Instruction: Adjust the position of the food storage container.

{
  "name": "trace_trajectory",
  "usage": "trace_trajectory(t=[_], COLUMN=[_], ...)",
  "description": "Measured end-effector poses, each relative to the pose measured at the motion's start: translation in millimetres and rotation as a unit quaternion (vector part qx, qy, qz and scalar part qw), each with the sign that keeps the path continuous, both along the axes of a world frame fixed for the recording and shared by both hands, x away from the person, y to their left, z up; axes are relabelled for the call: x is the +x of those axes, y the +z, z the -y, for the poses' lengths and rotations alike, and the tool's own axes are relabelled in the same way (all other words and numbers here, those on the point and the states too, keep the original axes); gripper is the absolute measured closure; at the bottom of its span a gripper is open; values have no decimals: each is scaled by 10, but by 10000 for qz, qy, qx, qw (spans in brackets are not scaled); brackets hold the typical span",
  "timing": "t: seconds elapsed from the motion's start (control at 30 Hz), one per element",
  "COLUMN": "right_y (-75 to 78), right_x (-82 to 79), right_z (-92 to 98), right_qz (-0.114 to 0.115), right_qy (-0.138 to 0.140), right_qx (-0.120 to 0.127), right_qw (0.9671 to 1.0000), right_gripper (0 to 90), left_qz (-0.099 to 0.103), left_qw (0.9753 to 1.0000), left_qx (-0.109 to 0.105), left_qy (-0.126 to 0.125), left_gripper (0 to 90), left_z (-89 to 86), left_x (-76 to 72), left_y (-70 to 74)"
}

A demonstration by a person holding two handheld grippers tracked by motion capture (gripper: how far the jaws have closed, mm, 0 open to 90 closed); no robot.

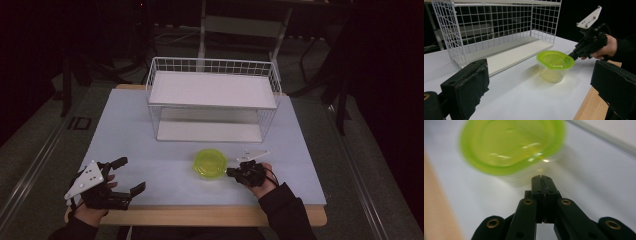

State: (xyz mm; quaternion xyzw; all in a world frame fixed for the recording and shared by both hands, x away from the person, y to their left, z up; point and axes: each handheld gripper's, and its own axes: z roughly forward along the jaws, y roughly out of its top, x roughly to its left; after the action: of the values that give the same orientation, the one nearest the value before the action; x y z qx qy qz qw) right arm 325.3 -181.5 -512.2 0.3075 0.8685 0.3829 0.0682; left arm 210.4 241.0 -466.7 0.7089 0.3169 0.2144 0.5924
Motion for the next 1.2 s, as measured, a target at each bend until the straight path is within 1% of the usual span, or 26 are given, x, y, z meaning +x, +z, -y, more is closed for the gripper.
trace_trajectory(t=[0.1,0.13,0.17,0.2,0.3,0.47,0.5,0.57,0.63,0.67,0.7,0.8,0.83,0.97,1.0,1.1,1.13,1.2], right_y=[-16,-38,-38,-60,-81,-87,-78,-74,-67,-67,-75,-77,-75,-68,-68,-66,-31,22], right_x=[-34,-39,-39,-37,-26,33,80,96,158,158,201,259,275,303,303,296,269,239], right_z=[-34,-76,-76,-118,-160,-205,-230,-240,-304,-304,-354,-406,-414,-408,-379,-362,-290,-225], right_qz=[-23,-77,-77,-141,-122,-99,-120,-120,-103,-103,-96,-63,-57,-45,-70,-52,-46,57], right_qy=[61,129,129,164,181,125,54,38,-10,-10,-50,-132,-162,-241,-296,-318,-380,-400], right_qx=[-41,-51,-51,-64,-131,-123,-73,-58,-17,-17,-36,-102,-86,-99,-97,-132,-104,-134], right_qw=[10000,9999,9999,9997,9997,9998,9999,9999,9999,9999,9999,9998,9998,9997,9995,9994,9992,9991], right_gripper=[897,898,898,898,898,897,898,898,897,897,897,895,895,893,890,890,883,871], left_qz=[-3,-18,-18,-15,-20,-25,-29,-30,-30,-31,-28,-24,-24,-24,-21,-27,-36,-48], left_qw=[10000,10000,10000,10000,10000,10000,10000,10000,10000,10000,10000,10000,10000,10000,10000,10000,10000,10000], left_qx=[-8,-30,-30,-28,-38,-31,-28,-28,-27,-27,-25,-23,-24,-20,-20,-19,-18,-19], left_qy=[5,7,7,12,5,-12,-10,-10,-7,-10,-10,-14,-21,-32,-32,-29,-37,-48], left_gripper=[24,24,24,24,24,24,24,24,24,24,24,24,24,24,25,24,24,25], left_z=[-1,-5,-5,-6,-2,6,8,9,9,9,8,5,4,3,3,3,6,9], left_x=[1,4,4,4,7,8,10,10,10,10,9,7,6,5,5,4,5,8], left_y=[-1,-2,-2,-3,-6,-7,-8,-9,-9,-9,-9,-7,-7,-6,-6,-6,-8,-10])
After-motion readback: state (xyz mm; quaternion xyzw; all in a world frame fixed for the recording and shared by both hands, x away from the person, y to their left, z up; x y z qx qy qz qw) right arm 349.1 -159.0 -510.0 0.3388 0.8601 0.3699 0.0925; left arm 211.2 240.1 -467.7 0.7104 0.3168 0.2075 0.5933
